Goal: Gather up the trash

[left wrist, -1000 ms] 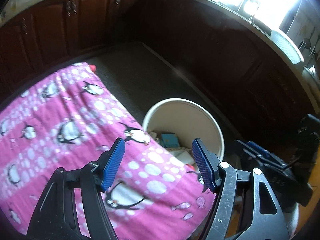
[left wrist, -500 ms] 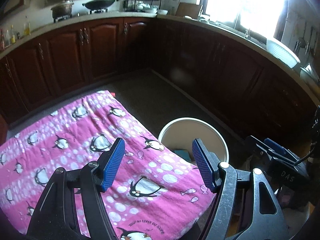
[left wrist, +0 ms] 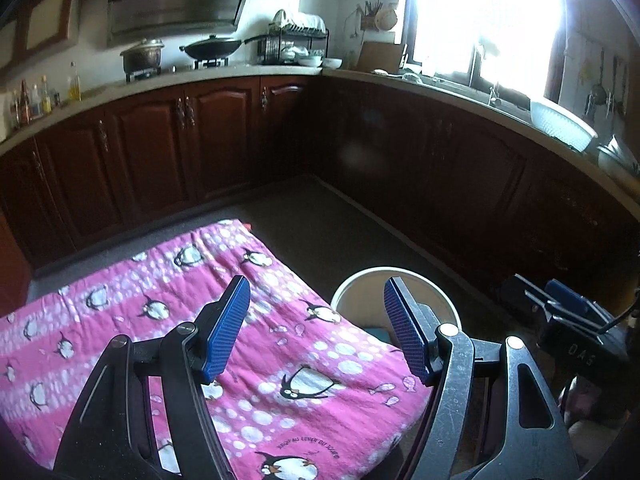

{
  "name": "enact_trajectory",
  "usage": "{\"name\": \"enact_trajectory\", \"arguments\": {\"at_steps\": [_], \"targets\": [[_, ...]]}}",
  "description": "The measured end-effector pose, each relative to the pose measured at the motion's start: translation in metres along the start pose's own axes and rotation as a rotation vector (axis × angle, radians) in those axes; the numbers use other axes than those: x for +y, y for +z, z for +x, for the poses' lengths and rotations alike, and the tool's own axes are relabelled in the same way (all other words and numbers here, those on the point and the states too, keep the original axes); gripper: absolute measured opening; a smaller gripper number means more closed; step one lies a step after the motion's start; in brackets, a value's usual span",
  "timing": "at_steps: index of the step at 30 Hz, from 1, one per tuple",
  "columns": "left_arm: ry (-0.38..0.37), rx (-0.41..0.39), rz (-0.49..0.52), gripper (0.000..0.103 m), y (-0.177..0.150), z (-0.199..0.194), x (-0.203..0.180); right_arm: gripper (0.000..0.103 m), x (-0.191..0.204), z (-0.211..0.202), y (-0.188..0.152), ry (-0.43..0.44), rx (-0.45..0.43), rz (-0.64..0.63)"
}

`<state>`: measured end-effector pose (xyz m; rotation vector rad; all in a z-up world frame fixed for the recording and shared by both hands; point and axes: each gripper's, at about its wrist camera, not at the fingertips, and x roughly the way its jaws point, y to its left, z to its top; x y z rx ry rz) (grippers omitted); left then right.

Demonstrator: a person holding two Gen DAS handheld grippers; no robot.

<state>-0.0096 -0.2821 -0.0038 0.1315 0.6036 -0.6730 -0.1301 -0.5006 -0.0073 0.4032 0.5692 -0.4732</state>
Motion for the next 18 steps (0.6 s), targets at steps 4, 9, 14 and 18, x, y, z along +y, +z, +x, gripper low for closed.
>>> {"name": "enact_trajectory", "arguments": {"at_steps": [4, 9, 14, 18], "targets": [[-0.015, -0.015, -0.011, 0.069, 0.001, -0.005, 0.001, 0.089, 0.005, -0.009, 0.001, -0.016, -0.061, -0.014], [-0.018, -0.026, -0.006, 0.069, 0.002, -0.010, -0.002, 0.089, 0.012, -0.021, 0.003, -0.026, -0.122, -0.043], [-0.018, -0.043, -0.004, 0.069, 0.003, -0.014, -0.004, 0.093, 0.020, -0.030, 0.006, -0.021, -0.162, -0.063], [-0.019, -0.047, 0.001, 0.069, 0.004, -0.016, -0.006, 0.096, 0.023, -0.036, 0.008, -0.016, -0.178, -0.064]]}}
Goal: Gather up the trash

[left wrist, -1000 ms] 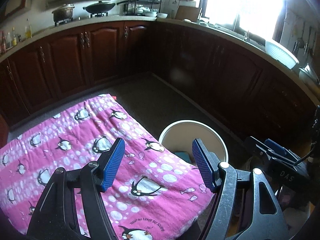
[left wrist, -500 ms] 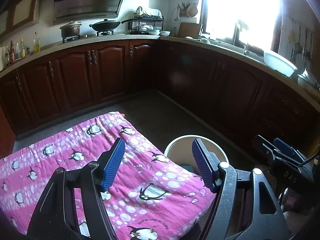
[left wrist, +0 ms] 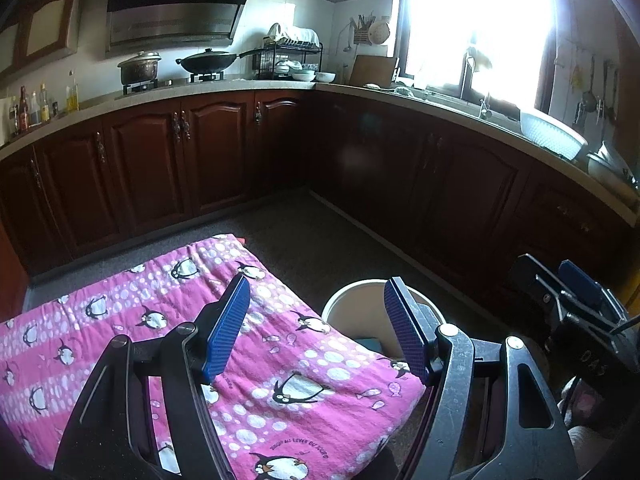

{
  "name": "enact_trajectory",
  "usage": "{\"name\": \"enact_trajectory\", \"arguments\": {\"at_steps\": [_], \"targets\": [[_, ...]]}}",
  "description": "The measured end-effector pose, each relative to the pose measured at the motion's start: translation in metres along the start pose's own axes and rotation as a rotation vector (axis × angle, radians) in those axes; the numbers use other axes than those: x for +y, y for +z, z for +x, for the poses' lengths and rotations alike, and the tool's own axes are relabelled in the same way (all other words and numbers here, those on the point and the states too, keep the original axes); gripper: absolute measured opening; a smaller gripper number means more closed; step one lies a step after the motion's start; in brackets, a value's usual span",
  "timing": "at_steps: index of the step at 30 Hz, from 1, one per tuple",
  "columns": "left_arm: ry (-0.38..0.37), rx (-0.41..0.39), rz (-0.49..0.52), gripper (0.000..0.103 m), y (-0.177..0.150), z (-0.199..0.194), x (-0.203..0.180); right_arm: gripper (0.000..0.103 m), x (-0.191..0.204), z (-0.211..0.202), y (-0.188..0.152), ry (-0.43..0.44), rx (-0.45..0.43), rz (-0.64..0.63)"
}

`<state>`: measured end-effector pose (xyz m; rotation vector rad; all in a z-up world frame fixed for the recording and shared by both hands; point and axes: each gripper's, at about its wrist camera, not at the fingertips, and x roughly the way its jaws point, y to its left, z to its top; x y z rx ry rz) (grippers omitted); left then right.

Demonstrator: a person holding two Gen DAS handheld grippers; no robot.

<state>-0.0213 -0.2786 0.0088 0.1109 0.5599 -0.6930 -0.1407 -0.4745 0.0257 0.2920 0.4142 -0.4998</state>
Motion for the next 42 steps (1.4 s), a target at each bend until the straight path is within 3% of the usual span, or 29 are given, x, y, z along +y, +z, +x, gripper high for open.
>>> {"name": "enact_trajectory", "arguments": {"at_steps": [17, 42], "targets": [[0.001, -0.055, 0.012, 0.069, 0.003, -0.022, -0.003, 0.096, 0.017, -0.024, 0.010, -0.017, -0.019, -0.031], [0.011, -0.053, 0.012, 0.069, 0.001, -0.023, -0.001, 0.096, 0.021, -0.022, 0.009, -0.009, -0.010, -0.050]]}}
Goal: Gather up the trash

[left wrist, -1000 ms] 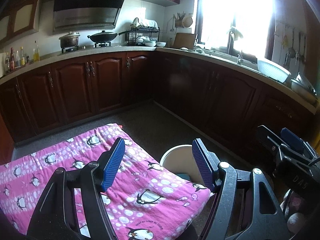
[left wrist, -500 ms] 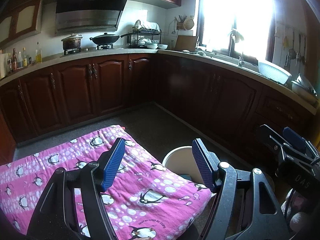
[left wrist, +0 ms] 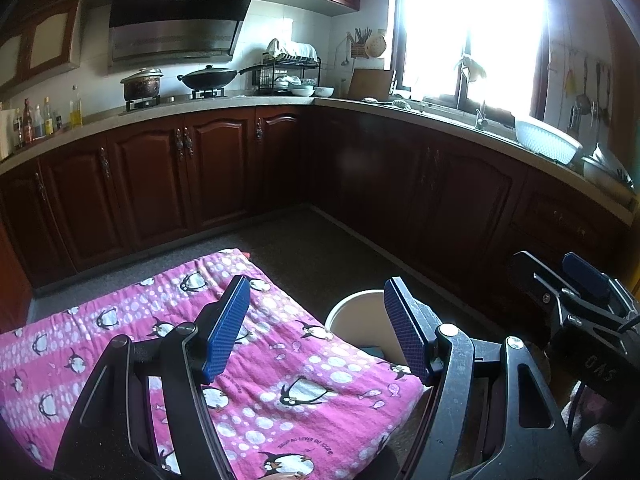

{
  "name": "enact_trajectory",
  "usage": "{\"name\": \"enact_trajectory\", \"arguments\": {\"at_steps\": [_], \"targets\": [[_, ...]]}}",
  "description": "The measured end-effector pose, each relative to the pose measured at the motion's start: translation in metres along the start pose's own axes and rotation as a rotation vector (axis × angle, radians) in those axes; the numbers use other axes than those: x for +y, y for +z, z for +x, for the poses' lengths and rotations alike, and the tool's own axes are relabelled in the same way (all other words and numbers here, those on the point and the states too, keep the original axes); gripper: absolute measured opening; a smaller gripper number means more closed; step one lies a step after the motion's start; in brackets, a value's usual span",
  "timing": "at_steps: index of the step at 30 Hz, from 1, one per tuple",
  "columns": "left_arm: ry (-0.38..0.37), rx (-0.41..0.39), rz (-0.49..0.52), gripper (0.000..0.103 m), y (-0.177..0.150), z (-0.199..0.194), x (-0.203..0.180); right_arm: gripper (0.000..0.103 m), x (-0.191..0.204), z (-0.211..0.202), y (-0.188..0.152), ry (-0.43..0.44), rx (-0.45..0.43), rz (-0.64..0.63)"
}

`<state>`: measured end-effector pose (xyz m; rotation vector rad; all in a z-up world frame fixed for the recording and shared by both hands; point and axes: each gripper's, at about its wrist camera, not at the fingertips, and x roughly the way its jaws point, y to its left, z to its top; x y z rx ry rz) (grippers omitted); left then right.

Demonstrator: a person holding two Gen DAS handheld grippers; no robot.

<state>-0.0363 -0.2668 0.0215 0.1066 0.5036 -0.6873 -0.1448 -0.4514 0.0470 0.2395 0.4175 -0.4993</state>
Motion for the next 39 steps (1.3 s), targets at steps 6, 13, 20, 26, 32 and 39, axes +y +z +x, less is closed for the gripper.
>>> {"name": "enact_trajectory", "arguments": {"at_steps": [6, 13, 20, 26, 32, 39], "targets": [[0.004, 0.002, -0.002, 0.069, -0.0014, 0.0006, 0.0016, 0.096, -0.0002, 0.0010, -0.0012, 0.002, 0.007, 0.001], [0.007, 0.006, 0.005, 0.069, -0.0023, 0.0014, 0.0038, 0.096, -0.0005, 0.0006, -0.0009, 0.005, 0.012, -0.002], [0.010, 0.005, 0.011, 0.069, -0.0030, 0.0022, 0.0049, 0.096, -0.0016, 0.0011, 0.0000, 0.006, 0.014, -0.002], [0.010, 0.006, 0.013, 0.069, -0.0035, 0.0025, 0.0055, 0.096, -0.0014, 0.0010, 0.0000, 0.005, 0.014, -0.001], [0.012, 0.006, 0.012, 0.069, -0.0033, 0.0027, 0.0047, 0.096, -0.0011, 0.0025, -0.0008, 0.008, 0.018, -0.004], [0.007, 0.009, 0.014, 0.069, -0.0047, 0.0028, 0.0059, 0.096, -0.0011, 0.0028, -0.0023, 0.010, 0.022, -0.005]]}}
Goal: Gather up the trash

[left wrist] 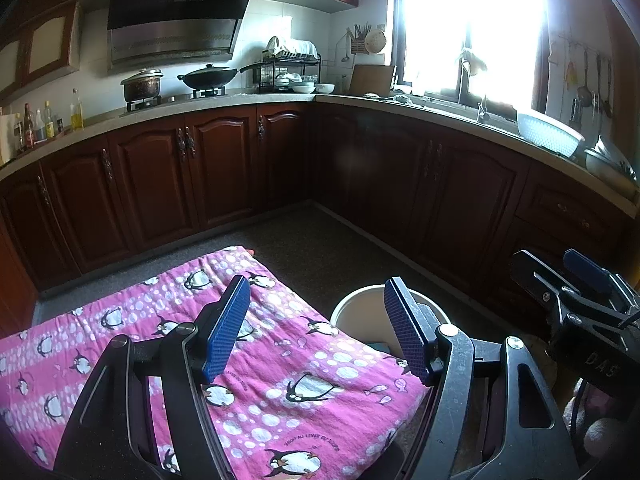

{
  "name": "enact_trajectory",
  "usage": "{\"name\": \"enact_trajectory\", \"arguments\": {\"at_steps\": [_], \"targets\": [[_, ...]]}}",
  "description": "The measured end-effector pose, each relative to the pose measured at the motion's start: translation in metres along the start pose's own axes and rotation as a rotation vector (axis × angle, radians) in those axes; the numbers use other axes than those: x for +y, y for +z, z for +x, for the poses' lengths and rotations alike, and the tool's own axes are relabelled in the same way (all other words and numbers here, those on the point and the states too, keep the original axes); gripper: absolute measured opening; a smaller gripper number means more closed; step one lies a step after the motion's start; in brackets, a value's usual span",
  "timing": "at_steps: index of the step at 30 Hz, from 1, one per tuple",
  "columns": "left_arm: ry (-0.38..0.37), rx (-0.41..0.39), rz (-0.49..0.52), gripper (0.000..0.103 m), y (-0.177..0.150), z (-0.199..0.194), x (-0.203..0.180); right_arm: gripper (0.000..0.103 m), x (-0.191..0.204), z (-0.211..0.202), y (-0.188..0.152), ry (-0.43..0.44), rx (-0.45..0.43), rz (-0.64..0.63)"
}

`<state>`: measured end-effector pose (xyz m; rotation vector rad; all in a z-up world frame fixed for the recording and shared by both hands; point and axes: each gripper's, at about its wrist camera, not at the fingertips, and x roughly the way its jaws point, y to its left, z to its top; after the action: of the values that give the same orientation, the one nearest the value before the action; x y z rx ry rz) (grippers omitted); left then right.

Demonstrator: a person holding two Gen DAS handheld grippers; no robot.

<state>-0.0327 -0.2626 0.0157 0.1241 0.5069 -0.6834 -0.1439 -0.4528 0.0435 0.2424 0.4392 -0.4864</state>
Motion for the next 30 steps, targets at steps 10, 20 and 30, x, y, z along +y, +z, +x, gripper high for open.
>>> {"name": "enact_trajectory", "arguments": {"at_steps": [10, 20, 30], "targets": [[-0.004, 0.004, 0.003, 0.069, -0.0025, 0.0010, 0.0015, 0.096, -0.0004, 0.0034, -0.0004, 0.003, 0.008, -0.005], [-0.013, 0.004, 0.011, 0.069, -0.0068, 0.0025, 0.0033, 0.096, -0.0007, 0.0051, -0.0008, 0.006, 0.014, -0.004], [-0.030, 0.000, 0.027, 0.069, -0.0100, 0.0032, 0.0051, 0.096, -0.0002, 0.0050, -0.0018, 0.007, 0.017, -0.003]]}}
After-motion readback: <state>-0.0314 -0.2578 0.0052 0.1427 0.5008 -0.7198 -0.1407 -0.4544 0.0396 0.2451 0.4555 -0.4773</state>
